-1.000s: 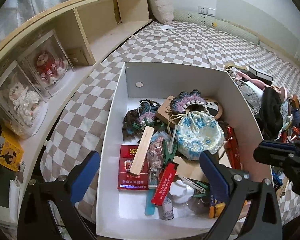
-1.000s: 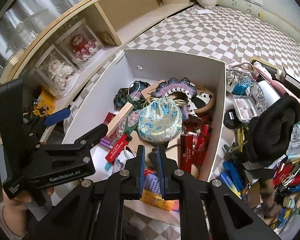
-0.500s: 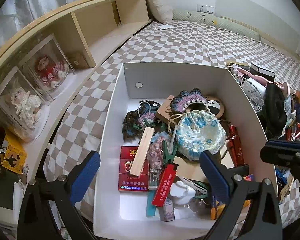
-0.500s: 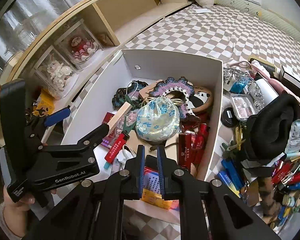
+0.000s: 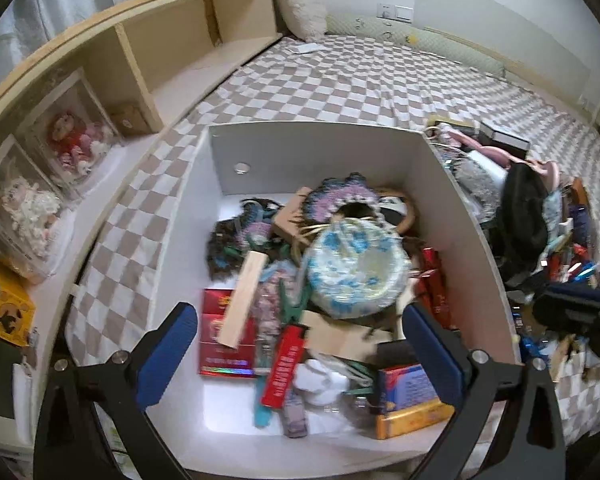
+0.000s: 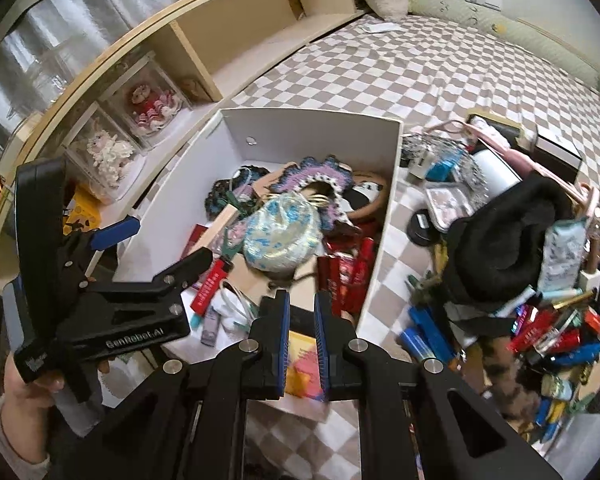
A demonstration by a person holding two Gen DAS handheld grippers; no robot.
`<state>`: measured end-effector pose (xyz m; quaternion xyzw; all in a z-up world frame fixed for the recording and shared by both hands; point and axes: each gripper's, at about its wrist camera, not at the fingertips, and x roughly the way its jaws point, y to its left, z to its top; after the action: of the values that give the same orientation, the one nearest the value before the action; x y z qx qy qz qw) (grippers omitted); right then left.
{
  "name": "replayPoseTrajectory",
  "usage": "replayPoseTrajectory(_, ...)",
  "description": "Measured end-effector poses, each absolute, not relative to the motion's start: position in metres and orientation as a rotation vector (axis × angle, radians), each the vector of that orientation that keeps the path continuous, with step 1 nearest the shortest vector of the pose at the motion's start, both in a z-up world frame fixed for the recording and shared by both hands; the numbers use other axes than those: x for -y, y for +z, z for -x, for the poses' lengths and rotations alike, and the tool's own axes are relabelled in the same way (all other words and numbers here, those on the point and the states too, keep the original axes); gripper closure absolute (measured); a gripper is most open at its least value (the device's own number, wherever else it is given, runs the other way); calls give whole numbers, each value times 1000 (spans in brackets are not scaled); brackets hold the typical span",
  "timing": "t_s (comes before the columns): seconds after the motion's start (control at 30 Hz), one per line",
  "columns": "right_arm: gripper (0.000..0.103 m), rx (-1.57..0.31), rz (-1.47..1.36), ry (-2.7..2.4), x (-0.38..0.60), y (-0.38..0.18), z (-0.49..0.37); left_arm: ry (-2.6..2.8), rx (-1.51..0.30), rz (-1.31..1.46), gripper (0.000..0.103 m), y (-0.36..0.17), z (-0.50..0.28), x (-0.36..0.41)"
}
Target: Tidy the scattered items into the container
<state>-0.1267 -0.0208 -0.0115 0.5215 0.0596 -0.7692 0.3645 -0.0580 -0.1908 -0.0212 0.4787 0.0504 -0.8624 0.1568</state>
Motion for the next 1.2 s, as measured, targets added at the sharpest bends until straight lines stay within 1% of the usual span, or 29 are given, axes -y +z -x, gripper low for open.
replayPoseTrajectory(0.3, 91, -183, -1322, -2036, -17, -7, 126, -2516, -170, -1405, 0, -18, 64, 169)
replayPoseTrajectory(0.53, 91, -198, -1314, -2130, -56, -11, 136, -2586, -79, -1408, 0, -14, 70, 143)
replayPoseTrajectory(0.77, 91, -202, -1298, -2269, -106, -16, 152, -2686, -63, -1396, 0, -6, 83, 117)
replayPoseTrajectory(0.93, 90, -133, -1354, -2347, -149, -24, 169, -2731, -149, -1452, 0, -5, 96, 105)
replayPoseTrajectory(1.1, 90, -39, -1361, -2450, -187, -25, 180, -2734, -154, -1498, 0, -4, 114, 87)
replayPoseTrajectory(1.13, 87, -28, -1365, -2463, -193, -25, 181, -2735, -144, -1490, 0, -4, 119, 82)
replayPoseTrajectory(1.17, 81, -16, -1369, -2476, -199, -26, 182, -2736, -128, -1485, 0, -4, 121, 78)
replayPoseTrajectory(1.2, 53, -7, -1369, -2496, -206, -26, 183, -2739, -105, -1484, 0, -5, 125, 73)
